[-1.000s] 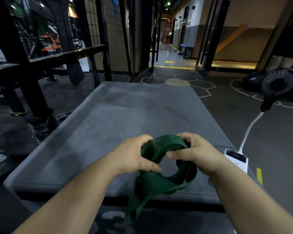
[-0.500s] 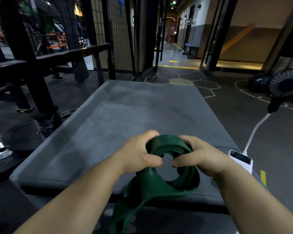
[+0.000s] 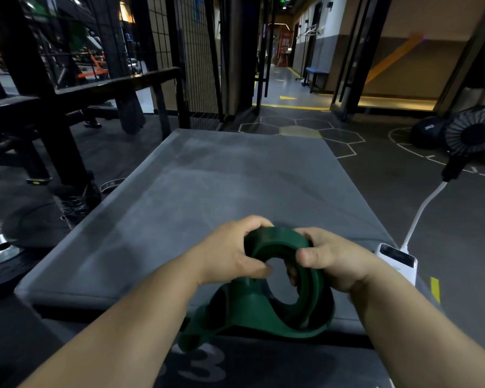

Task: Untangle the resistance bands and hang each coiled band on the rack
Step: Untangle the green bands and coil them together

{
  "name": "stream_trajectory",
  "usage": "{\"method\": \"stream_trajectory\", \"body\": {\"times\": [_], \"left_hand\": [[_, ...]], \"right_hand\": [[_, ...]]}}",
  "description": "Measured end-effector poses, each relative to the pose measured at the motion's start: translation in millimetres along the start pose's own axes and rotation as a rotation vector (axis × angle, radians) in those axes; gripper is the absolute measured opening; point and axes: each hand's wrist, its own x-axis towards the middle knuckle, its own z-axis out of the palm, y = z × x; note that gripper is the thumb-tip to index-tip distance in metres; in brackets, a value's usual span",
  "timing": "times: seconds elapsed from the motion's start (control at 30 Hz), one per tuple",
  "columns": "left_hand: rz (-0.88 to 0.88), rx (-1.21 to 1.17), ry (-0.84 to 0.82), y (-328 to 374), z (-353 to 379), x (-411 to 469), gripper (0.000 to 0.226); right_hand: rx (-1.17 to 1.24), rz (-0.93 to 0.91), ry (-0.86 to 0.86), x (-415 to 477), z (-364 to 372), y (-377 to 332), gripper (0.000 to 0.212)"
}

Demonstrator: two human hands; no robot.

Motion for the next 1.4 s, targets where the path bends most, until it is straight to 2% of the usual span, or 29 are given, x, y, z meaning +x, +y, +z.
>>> {"method": "stream_trajectory", "body": {"times": [0.07, 0.13, 0.2, 0.27, 0.37, 0.43, 0.5, 0.6, 0.7, 0.77, 0.87, 1.0, 1.2, 1.27, 1.4], "left_hand": [[0.015, -0.049, -0.014, -7, -1, 1, 0.069], [0.014, -0.114, 0.039, -14, -4, 2, 0.084], [-0.016, -0.167, 0.101, -24, -7, 4, 0.095], [-0.068, -0.173, 0.091, -33, -11, 5, 0.101], [-0.137, -0.136, 0.006, -43, -16, 4, 0.084], [-0.140, -0.094, -0.006, -48, -19, 4, 0.089], [-0.145, -0.047, 0.041, -52, -24, 5, 0.092], [-0.090, 0.035, 0.129, -49, -27, 5, 0.065], [-0.018, -0.134, 0.249, -51, -27, 7, 0.036], [-0.017, -0.206, 0.208, -50, -25, 7, 0.019], [-0.047, -0.200, 0.099, -46, -17, 8, 0.022], [-0.117, -0.212, 0.188, -39, -18, 8, 0.015], [-0.270, -0.713, 0.471, -36, -27, 6, 0.021], [-0.296, -0.877, 0.458, -35, -27, 7, 0.013], [-0.347, -1.211, 0.397, -32, -21, 9, 0.016]], "right_hand": [[0.059, -0.006, 0.015, 0, 0, 3, 0.093], [0.143, -0.016, 0.030, 0, 2, 5, 0.097], [0.176, -0.035, 0.087, 1, 4, 6, 0.082], [0.222, -0.044, 0.217, 1, 2, 6, 0.063], [0.299, -0.077, 0.415, -1, -5, 3, 0.061], [0.360, -0.073, 0.499, -4, -7, -1, 0.058], [0.403, -0.026, 0.579, -4, -3, -4, 0.043], [0.433, 0.000, 0.677, -1, 0, -4, 0.028], [0.532, 0.028, 0.784, -3, -5, -6, 0.021], [0.594, 0.026, 0.820, -6, -10, -8, 0.021], [0.612, 0.019, 0.810, -6, -13, -8, 0.026], [0.699, -0.030, 0.834, -6, -12, -9, 0.026], [0.803, -0.104, 0.913, -16, -20, -19, 0.028], [0.799, -0.120, 0.905, -14, -18, -20, 0.029], [0.723, -0.143, 0.868, -9, -14, -18, 0.024]]}}
